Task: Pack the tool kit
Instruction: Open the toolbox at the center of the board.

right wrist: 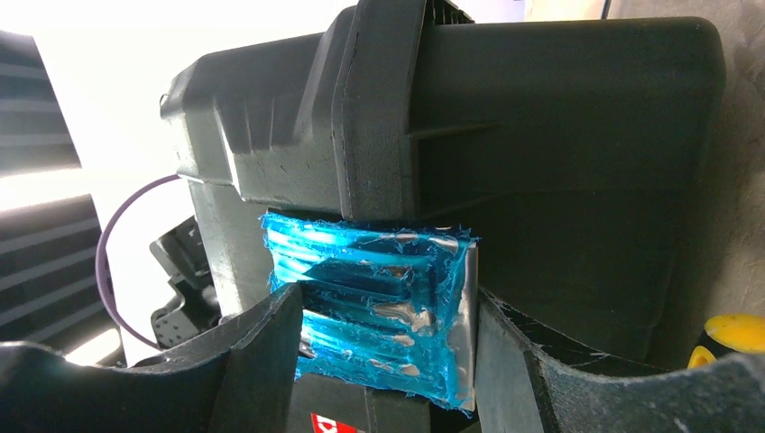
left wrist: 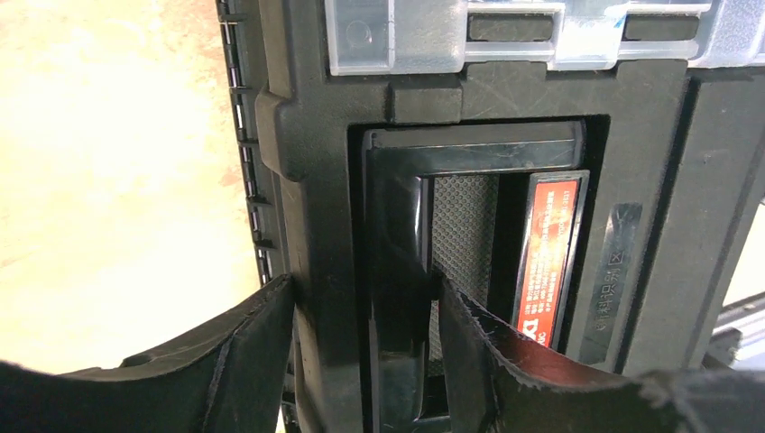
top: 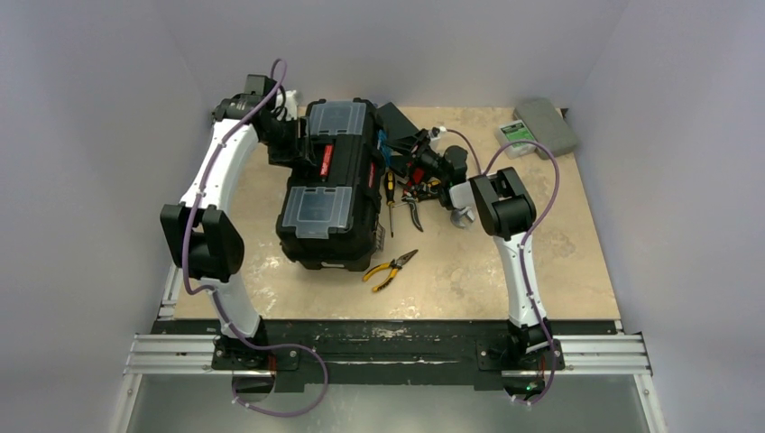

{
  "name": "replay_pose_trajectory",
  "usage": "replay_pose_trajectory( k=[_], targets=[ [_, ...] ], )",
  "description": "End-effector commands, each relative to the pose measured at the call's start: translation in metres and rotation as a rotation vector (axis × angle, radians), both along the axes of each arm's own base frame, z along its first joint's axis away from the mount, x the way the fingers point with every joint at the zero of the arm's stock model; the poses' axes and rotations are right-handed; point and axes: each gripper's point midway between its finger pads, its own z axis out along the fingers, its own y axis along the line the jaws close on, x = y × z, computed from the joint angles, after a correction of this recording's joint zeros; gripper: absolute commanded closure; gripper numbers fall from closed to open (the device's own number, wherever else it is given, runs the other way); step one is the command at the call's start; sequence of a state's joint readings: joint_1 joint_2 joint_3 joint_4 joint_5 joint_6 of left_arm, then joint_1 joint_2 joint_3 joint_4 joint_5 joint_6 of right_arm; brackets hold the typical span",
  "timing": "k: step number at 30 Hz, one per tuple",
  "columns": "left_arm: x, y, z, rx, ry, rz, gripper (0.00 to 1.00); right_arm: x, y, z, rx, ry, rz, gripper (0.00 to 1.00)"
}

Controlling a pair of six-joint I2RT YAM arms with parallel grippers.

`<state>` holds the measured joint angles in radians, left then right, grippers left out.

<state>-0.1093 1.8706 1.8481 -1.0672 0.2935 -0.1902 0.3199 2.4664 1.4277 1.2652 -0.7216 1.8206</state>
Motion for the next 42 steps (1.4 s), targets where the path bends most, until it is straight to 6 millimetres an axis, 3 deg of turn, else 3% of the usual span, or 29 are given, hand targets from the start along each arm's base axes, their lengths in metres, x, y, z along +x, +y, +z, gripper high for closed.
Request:
replay_pose_trajectory(
  k=[1, 4, 7, 10, 12, 15, 19, 26, 34, 42],
  targets=[
    [-0.026, 0.014, -0.09, 0.307, 0.228, -0.076, 0.88, -0.042, 0.037, 0.089, -0.002, -0.248, 0.146, 0.54],
    [-0.026, 0.014, -0.092, 0.334, 0.235, -0.086, 0.88, -0.045, 0.039, 0.095, -0.04, -0.274, 0.155, 0.33],
    [-0.026, 0.012, -0.094, 0.336, 0.24, -0.093, 0.88, -0.046, 0.041, 0.098, -0.065, -0.284, 0.159, 0.23],
    [-0.027, 0.012, -0.095, 0.335, 0.244, -0.096, 0.88, -0.045, 0.043, 0.096, -0.059, -0.275, 0.17, 0.2],
    [-0.027, 0.012, -0.095, 0.335, 0.247, -0.098, 0.88, -0.044, 0.045, 0.091, -0.062, -0.253, 0.174, 0.28],
    [-0.027, 0.013, -0.097, 0.347, 0.25, -0.099, 0.89, -0.043, 0.052, 0.081, -0.089, -0.232, 0.196, 0.3],
    [-0.028, 0.015, -0.097, 0.385, 0.251, -0.104, 0.89, -0.042, 0.058, 0.068, -0.148, -0.203, 0.204, 0.52],
    [-0.029, 0.013, -0.1, 0.397, 0.258, -0.118, 0.89, -0.045, 0.058, 0.073, -0.101, -0.2, 0.214, 0.94],
    [-0.031, 0.014, -0.104, 0.422, 0.268, -0.129, 0.89, -0.043, 0.056, 0.071, -0.262, -0.23, 0.184, 0.98],
    [-0.031, 0.012, -0.102, 0.42, 0.269, -0.133, 0.9, -0.033, 0.049, 0.051, -0.442, -0.215, 0.135, 1.0]
  ],
)
